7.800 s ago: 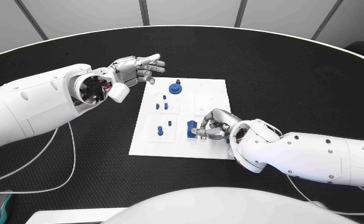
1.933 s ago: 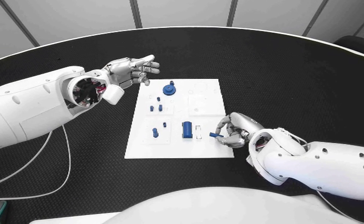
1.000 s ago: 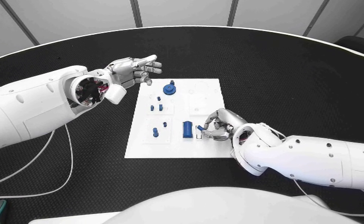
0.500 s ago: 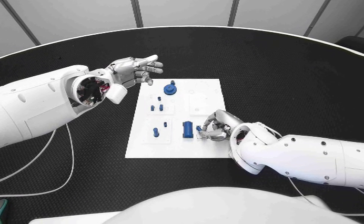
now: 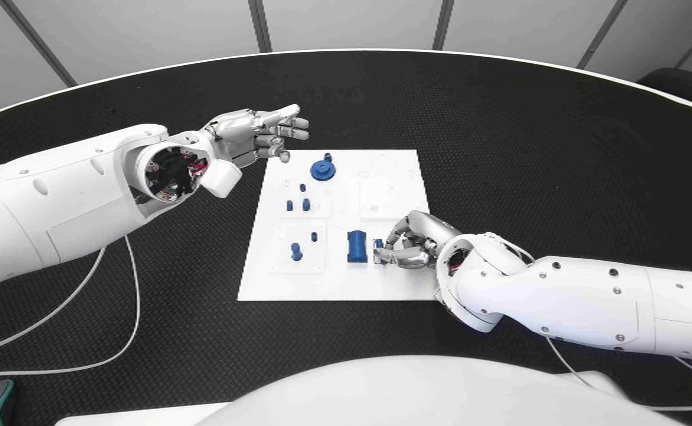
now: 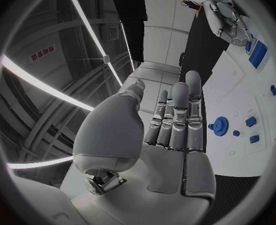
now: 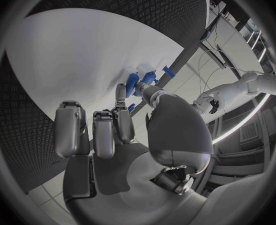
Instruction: Assemble the parts on the task board
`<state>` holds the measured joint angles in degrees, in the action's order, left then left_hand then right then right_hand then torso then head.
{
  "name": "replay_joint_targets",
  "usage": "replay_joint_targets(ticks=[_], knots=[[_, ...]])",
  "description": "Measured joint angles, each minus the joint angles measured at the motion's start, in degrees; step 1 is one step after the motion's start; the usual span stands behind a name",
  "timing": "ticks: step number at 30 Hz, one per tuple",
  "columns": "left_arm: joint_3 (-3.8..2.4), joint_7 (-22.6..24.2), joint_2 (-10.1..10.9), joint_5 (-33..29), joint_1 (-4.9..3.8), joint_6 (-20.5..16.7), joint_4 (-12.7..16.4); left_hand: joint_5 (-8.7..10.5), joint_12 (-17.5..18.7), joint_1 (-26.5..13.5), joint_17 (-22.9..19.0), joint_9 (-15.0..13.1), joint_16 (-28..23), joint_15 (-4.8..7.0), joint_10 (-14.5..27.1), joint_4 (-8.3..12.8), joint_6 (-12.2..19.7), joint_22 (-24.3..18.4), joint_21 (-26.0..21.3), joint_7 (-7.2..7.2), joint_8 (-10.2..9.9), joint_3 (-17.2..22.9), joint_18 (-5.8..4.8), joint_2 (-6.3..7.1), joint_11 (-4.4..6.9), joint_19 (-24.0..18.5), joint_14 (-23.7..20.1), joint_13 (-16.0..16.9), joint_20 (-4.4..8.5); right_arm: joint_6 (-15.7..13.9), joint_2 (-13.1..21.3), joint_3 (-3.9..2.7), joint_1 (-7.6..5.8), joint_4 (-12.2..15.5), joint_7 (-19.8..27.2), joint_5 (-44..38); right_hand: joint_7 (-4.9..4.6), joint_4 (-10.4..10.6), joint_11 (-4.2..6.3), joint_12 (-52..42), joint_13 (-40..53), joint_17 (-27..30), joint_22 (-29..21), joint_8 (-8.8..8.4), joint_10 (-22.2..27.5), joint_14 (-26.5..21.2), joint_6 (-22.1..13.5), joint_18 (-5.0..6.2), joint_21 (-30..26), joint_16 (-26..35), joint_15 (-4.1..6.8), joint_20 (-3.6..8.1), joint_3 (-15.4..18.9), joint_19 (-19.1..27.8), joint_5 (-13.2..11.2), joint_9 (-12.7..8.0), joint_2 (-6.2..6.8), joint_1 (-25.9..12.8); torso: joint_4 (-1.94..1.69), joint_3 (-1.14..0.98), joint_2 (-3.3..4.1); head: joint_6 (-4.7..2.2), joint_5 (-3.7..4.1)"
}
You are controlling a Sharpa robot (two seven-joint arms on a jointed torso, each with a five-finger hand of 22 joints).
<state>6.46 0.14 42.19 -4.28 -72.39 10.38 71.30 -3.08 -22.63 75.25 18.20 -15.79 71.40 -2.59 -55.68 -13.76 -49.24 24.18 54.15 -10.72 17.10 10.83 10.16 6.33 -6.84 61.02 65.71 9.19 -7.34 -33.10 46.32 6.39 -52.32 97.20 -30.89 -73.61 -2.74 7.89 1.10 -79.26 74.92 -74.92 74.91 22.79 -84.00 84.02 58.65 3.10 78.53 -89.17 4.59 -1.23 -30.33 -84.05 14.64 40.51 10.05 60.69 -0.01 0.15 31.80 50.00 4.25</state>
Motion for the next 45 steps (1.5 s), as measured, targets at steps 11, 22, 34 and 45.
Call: replay_joint_targets(ticks=[11, 22, 34, 45], knots=[[0.0, -0.26, -0.01, 0.0, 0.0, 0.12, -0.01, 0.0, 0.0, 0.0, 0.0, 0.0, 0.0, 0.0, 0.0, 0.0, 0.0, 0.0, 0.0, 0.0, 0.0, 0.0, 0.01, 0.0, 0.0, 0.0, 0.0, 0.0, 0.0, -0.48, 0.19, 0.0, 0.0, 0.31, 0.2, 0.0, 0.2, 2.04, 0.03, 0.0, 0.0, 0.0, 0.0, 1.13, -0.03, -0.06, 0.21, 0.0, 0.0, 0.0, 0.36, 0.32, 1.07, 0.11, -1.61, 0.97, 0.3, -3.05, -0.02, 0.03, 0.04, 0.0, 0.07], [0.0, -0.28, -0.08, 0.0, 0.0, 0.15, -0.07, 0.0, 0.0, 0.0, 0.01, 0.0, 0.0, 0.0, 0.0, 0.0, 0.0, 0.01, 0.0, 0.0, 0.0, 0.01, 0.0, 0.0, 0.0, 0.0, 0.0, -0.01, 0.0, -0.75, 0.25, -0.01, 0.0, 0.41, 0.7, 0.0, 0.2, 4.48, 0.03, 0.0, -0.01, 0.01, 0.0, 1.74, -0.03, -0.06, 0.21, 0.0, 0.0, 0.0, 0.36, 0.43, 2.91, 0.0, -4.07, 1.57, 1.15, -5.37, 0.02, 0.04, 0.0, 0.0, -0.05], [0.0, -0.26, 0.03, 0.0, 0.0, 0.14, 0.04, 0.0, 0.0, 0.0, 0.01, 0.0, 0.0, 0.0, 0.0, 0.0, 0.0, 0.01, 0.0, 0.0, 0.0, 0.01, 0.0, 0.0, 0.0, 0.0, 0.0, -0.01, 0.0, -0.3, 1.33, 0.02, 0.0, 1.72, 1.73, 0.0, 0.2, 3.13, 0.44, -0.48, -0.01, 0.01, 0.0, 2.3, -0.04, 0.13, 0.2, 0.0, -0.21, 0.0, 0.55, 0.43, 3.84, 0.0, -0.6, 2.22, 0.64, -2.76, 0.02, -0.02, -0.04, 0.0, -0.01], [0.0, -0.19, 0.05, 0.0, 0.01, 0.22, 0.02, 0.0, 0.0, 0.0, 0.01, 0.0, 0.0, 0.0, 0.0, 0.0, 0.0, 0.01, 0.0, 0.0, 0.0, 0.01, 0.0, 0.0, 0.0, 0.0, 0.0, -0.01, 0.0, 1.09, 3.02, 0.07, 0.02, 3.37, 2.41, 0.0, 0.41, 1.82, 0.44, -0.61, -0.01, 0.01, 0.0, 2.47, -0.04, -0.08, -0.01, 0.0, -0.21, 0.0, 0.76, 0.43, 3.75, 0.0, -1.72, 2.26, 0.58, -1.0, 0.12, -0.06, -0.13, 0.0, -0.11]])
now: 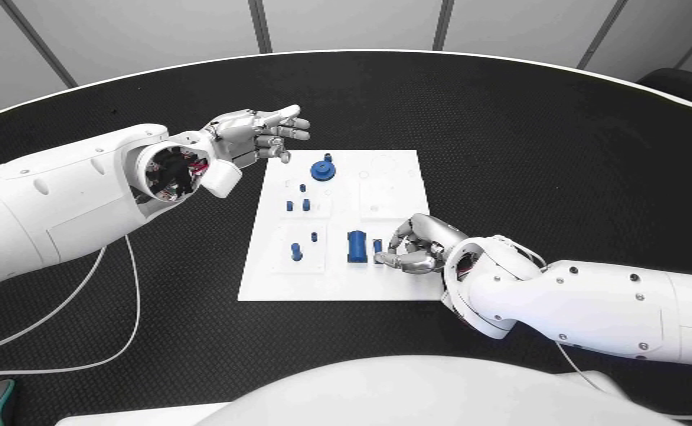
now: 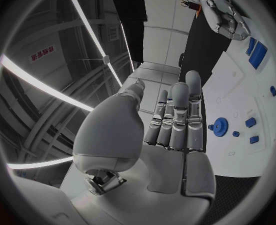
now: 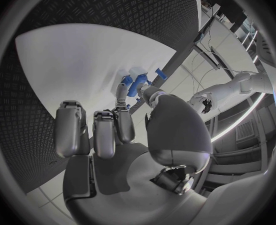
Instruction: Assemble the parts on the task board
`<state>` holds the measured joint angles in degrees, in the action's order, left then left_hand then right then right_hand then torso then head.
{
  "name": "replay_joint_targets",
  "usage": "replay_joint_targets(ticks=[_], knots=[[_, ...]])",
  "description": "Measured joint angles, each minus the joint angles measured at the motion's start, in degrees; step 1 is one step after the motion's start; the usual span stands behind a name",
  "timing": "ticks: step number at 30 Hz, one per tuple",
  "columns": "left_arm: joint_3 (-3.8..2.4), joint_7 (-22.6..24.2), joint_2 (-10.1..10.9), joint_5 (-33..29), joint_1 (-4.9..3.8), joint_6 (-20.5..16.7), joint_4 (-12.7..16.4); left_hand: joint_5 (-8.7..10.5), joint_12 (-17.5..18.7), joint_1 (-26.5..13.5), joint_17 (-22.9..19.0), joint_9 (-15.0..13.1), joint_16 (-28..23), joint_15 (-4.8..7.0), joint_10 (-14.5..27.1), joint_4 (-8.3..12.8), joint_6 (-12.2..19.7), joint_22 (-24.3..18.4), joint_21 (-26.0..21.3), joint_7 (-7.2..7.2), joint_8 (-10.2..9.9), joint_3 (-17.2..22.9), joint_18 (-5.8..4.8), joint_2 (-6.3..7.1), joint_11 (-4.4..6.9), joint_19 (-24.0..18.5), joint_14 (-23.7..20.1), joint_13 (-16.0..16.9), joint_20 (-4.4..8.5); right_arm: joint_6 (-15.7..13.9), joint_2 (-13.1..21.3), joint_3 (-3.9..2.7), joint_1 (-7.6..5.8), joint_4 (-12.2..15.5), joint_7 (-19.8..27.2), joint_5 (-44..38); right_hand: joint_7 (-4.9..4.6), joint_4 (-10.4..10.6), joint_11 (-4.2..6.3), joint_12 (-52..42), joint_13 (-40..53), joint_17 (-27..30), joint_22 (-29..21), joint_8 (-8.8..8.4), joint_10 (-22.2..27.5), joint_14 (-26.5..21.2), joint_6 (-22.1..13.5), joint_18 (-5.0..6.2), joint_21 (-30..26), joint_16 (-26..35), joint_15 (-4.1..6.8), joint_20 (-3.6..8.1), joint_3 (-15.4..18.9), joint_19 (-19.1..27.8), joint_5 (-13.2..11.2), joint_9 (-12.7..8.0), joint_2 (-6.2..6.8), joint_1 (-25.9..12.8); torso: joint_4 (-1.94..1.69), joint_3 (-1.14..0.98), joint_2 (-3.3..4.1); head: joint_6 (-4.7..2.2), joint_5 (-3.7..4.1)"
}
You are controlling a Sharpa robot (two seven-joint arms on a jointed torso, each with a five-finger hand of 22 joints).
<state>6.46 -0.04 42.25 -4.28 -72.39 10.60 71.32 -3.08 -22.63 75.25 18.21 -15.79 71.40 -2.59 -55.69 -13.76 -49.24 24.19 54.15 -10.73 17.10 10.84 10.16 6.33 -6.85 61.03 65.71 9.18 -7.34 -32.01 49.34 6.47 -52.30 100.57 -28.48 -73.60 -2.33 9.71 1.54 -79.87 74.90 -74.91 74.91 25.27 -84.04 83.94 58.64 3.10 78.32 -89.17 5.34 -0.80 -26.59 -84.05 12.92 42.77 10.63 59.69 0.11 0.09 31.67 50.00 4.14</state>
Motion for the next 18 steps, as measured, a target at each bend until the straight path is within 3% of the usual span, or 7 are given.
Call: replay_joint_targets(ticks=[18], knots=[[0.0, 0.0, 0.06, 0.0, 0.0, -0.03, 0.02, 0.0, 0.0, 0.0, 0.0, 0.0, 0.0, 0.0, 0.0, 0.0, 0.0, 0.0, 0.0, 0.0, 0.0, 0.0, 0.0, 0.0, 0.0, 0.0, 0.0, 0.0, 0.0, 1.15, -0.73, 0.02, 0.01, -1.64, -0.16, 0.0, -0.01, -0.78, 0.21, -0.22, 0.04, 0.0, 0.0, 0.21, 0.21, 0.0, 0.0, 0.01, 0.24, 0.0, 0.0, 0.2, -0.47, 0.21, -0.21, 0.09, -0.27, 1.62, -0.11, 0.03, 0.16, 0.0, -0.09]])
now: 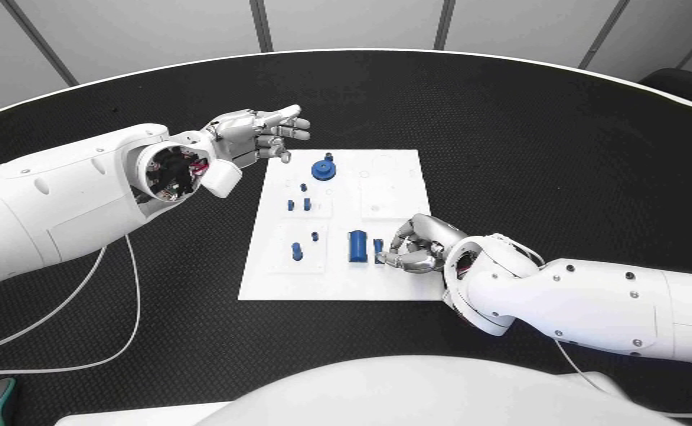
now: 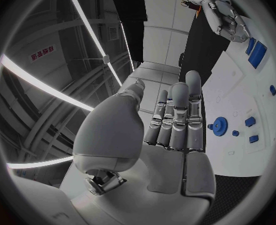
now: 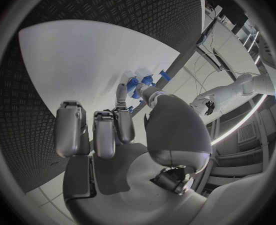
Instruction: Assemble the parts on the task board
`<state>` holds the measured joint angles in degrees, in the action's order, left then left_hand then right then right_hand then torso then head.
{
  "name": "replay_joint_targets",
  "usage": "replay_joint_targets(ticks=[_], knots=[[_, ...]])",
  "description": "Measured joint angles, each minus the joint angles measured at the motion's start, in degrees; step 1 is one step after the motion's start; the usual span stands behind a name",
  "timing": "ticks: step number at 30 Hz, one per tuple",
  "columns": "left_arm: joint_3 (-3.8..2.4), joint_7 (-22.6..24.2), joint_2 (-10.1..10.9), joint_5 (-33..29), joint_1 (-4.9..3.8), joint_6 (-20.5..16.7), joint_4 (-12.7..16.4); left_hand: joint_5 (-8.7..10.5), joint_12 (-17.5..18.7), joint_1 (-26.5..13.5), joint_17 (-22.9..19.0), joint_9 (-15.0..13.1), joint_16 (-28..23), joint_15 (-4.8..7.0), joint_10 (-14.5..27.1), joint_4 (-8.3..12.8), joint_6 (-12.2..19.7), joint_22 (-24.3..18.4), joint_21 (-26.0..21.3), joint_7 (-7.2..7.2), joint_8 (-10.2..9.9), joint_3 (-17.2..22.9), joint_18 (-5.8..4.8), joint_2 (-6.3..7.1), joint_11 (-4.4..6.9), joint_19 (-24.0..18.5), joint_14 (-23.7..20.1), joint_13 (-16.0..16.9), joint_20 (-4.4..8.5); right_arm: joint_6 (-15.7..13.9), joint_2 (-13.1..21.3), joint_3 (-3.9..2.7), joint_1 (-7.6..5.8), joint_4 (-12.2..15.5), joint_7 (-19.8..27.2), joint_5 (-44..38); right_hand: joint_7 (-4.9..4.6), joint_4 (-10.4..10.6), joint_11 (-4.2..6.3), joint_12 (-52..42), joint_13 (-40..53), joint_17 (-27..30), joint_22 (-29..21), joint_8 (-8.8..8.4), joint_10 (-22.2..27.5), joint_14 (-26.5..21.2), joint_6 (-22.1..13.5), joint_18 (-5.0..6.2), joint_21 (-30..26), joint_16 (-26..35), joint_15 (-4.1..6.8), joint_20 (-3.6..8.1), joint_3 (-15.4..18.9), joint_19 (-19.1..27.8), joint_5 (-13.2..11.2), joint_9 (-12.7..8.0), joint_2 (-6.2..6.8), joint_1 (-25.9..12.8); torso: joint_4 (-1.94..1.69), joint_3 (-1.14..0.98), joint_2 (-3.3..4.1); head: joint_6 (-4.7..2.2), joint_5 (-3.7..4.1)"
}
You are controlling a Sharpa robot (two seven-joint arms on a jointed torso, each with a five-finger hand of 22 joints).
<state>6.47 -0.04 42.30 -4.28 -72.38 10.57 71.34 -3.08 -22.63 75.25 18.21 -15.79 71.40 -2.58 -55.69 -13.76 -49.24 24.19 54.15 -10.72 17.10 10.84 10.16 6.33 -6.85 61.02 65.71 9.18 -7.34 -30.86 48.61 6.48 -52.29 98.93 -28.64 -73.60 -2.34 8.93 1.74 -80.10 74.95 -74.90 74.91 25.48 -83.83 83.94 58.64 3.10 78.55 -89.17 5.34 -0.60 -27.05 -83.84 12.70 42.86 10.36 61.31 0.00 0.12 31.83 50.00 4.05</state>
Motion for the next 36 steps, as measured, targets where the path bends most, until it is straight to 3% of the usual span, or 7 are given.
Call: replay_joint_targets(ticks=[21, 27, 36], knots=[[0.0, -0.07, -0.07, 0.0, 0.0, 0.01, -0.13, 0.0, 0.0, 0.0, 0.0, 0.0, 0.0, 0.0, 0.0, 0.0, 0.0, 0.0, 0.0, 0.0, 0.0, 0.0, 0.0, 0.0, 0.0, 0.0, 0.0, 0.0, 0.0, 0.23, -0.6, 0.0, 0.0, -1.0, 0.12, 0.0, 0.0, -0.28, 0.0, -0.28, -0.01, -0.04, 0.0, 0.0, 0.0, 0.0, 0.0, 0.0, -0.01, 0.0, 0.0, 0.0, -0.08, 0.0, -0.34, -0.02, -0.23, 0.23, -0.01, 0.01, -0.09, 0.0, -0.03], [0.0, -0.1, -0.08, 0.0, 0.0, 0.02, -0.14, 0.0, 0.0, 0.0, 0.0, 0.0, 0.0, 0.0, 0.0, 0.0, 0.0, 0.0, 0.0, 0.0, 0.0, 0.0, 0.0, 0.0, 0.0, 0.0, 0.0, 0.0, 0.0, 0.61, -0.96, 0.0, 0.01, -1.54, 0.22, 0.0, 0.0, -1.11, 0.21, -0.56, -0.02, -0.03, 0.0, 0.21, -0.21, 0.0, 0.0, 0.0, -0.01, 0.0, -0.01, 0.2, -0.33, -0.21, -1.97, 0.05, -0.2, 1.31, -0.03, 0.01, -0.06, 0.0, -0.09], [0.0, -0.09, -0.08, 0.0, 0.0, 0.02, -0.14, 0.0, 0.0, 0.0, 0.0, 0.0, 0.0, 0.0, 0.0, 0.0, 0.0, 0.0, 0.0, 0.0, 0.0, 0.0, 0.0, 0.0, 0.0, 0.0, 0.0, 0.0, 0.0, 0.68, -1.31, 0.0, 0.01, -2.53, 0.39, 0.0, 0.19, -1.34, 0.21, -0.56, -0.02, -0.03, 0.0, 0.22, -0.21, 0.0, 0.2, 0.0, 0.21, 0.0, -0.01, 0.2, -0.55, -0.2, -2.52, 0.04, -0.31, 1.68, -0.01, -0.04, -0.03, 0.0, -0.16]])
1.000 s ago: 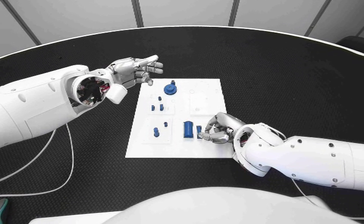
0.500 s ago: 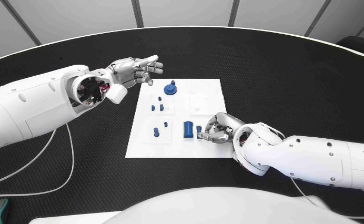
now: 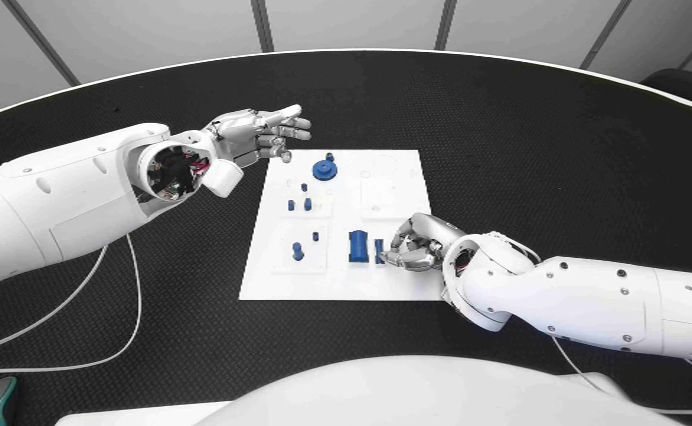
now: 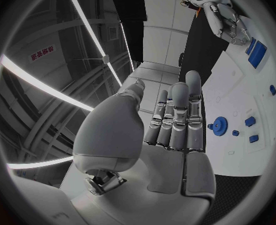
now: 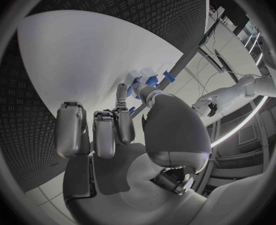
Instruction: Assemble the parts on the task board
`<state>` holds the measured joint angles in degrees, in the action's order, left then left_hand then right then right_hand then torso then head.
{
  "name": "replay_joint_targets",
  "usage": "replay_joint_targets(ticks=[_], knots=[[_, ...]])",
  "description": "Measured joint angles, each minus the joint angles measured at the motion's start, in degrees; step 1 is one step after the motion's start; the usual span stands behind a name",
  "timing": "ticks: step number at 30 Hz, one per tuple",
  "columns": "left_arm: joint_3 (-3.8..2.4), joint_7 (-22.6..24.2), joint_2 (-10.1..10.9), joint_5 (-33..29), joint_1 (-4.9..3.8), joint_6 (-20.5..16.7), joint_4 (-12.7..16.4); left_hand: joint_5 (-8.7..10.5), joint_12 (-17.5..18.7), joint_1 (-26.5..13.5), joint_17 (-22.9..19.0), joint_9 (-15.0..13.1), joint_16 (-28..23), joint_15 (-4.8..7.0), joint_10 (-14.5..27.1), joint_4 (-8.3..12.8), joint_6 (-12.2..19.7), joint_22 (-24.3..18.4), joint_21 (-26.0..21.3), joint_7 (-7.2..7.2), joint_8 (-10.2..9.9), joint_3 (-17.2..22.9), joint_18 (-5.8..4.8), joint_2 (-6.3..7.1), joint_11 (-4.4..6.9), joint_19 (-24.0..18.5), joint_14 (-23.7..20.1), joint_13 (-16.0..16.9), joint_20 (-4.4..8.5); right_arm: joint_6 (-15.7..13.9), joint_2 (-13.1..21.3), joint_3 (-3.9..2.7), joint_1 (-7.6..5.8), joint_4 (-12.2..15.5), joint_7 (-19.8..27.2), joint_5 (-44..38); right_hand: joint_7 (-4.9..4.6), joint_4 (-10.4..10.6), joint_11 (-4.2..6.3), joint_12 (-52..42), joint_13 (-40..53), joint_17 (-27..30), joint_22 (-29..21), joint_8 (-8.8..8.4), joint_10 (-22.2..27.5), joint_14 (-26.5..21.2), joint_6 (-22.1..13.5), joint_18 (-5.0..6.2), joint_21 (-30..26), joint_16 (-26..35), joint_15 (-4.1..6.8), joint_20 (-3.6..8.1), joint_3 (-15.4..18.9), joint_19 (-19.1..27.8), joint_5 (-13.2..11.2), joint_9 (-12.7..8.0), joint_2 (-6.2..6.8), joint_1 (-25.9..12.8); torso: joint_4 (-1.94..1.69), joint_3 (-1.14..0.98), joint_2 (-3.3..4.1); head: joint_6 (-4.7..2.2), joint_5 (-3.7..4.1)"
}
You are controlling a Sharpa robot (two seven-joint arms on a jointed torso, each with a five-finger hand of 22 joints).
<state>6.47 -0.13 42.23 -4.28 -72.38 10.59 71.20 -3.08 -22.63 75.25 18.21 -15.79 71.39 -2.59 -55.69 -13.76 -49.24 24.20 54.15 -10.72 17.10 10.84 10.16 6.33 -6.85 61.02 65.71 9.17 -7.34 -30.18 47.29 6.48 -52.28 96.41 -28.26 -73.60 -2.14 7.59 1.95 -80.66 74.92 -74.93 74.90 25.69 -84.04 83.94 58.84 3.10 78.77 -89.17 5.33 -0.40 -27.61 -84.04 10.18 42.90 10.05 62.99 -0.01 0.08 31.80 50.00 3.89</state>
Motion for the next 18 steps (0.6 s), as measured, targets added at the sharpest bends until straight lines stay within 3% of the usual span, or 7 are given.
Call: replay_joint_targets(ticks=[11, 15, 18], knots=[[0.0, 0.02, -0.07, 0.0, 0.01, 0.05, -0.06, 0.0, -0.38, 0.37, -0.11, 0.0, 0.0, 0.0, 0.0, -0.56, 0.0, -0.12, -0.41, 0.0, 0.27, -0.56, 0.0, -0.37, 0.0, 0.0, 0.0, 0.0, 0.0, -0.93, 0.47, 0.0, 0.0, 0.87, 1.25, 0.0, 0.01, 0.04, 0.0, -0.22, -0.01, 0.01, 0.0, 0.0, 0.0, 0.2, 0.01, 0.0, 0.0, 0.0, 0.19, 0.0, 0.35, 0.0, -0.66, -0.01, 0.01, 0.44, 0.05, 0.03, -0.1, 0.0, 0.03], [0.0, 0.15, -0.15, 0.0, 0.01, 0.04, -0.1, 0.0, -0.38, 0.37, -0.11, 0.0, 0.0, 0.0, 0.0, -0.56, 0.0, -0.12, -0.41, 0.0, 0.27, -0.56, 0.0, -0.37, 0.0, 0.0, 0.0, 0.0, 0.0, -2.59, 1.75, 0.0, -0.01, 2.33, 4.98, 1.67, -0.2, 0.33, 0.0, 0.77, -0.01, 0.01, 0.0, -0.18, 0.0, 0.2, -0.76, 0.0, -1.13, 0.0, 0.19, 0.0, 0.65, 0.0, -0.66, -0.23, 0.03, 0.42, 0.09, 0.07, -0.2, 0.0, 0.03], [0.01, 0.5, -0.27, 0.0, 0.03, -0.19, -0.19, 0.0, -0.39, 0.37, -0.11, 0.0, 0.0, 0.0, 0.0, -0.56, 0.0, -0.12, -0.41, 0.0, 0.27, -0.56, 0.0, -0.37, 0.0, 0.0, 0.0, 0.0, 0.0, -4.26, 3.2, -0.01, -0.07, 3.32, 10.41, 5.37, -1.25, 0.11, -0.7, 3.05, -0.01, 0.01, 0.0, -2.05, 0.24, 0.03, -2.86, 0.0, -4.18, 1.24, -0.04, 0.0, 0.78, 0.0, 0.04, -1.14, 0.82, 0.91, 0.16, 0.14, -0.37, 0.0, 0.03]])
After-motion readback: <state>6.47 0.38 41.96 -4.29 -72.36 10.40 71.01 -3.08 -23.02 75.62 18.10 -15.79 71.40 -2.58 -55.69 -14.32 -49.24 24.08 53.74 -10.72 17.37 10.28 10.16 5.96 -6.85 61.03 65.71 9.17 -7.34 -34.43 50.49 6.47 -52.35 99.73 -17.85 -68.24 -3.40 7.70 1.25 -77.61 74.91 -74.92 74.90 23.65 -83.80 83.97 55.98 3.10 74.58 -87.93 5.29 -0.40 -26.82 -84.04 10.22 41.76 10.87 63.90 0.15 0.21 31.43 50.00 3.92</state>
